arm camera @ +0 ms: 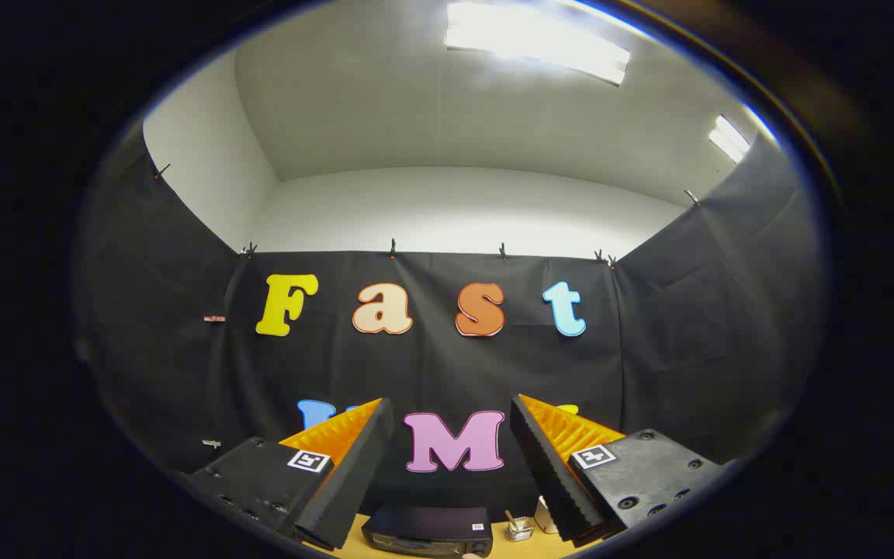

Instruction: Open the toaster oven, put the food inside, and close the toaster oven door.

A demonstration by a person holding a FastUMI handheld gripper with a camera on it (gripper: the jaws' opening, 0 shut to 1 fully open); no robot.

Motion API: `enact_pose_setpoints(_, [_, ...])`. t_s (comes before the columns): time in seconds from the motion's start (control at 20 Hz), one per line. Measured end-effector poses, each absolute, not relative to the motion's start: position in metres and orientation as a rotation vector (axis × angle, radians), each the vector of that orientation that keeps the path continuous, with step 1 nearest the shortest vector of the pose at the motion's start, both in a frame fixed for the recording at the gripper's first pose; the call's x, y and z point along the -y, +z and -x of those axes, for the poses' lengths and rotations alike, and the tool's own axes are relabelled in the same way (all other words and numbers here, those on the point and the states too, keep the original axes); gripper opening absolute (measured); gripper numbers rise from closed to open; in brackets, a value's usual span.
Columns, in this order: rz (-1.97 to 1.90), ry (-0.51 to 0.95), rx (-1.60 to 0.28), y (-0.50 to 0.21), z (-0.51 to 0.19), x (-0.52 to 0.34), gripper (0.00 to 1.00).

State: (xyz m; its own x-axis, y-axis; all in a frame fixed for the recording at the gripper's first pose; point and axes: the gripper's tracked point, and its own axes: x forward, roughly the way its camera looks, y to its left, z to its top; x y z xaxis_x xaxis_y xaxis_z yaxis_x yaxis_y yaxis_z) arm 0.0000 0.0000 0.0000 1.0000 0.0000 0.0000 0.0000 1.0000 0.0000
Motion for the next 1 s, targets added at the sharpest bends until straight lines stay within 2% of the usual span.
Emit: enact_pose_setpoints(1.0, [0.023,-0.001,-0.012,0.0019,-0.0025,0.001,0.97])
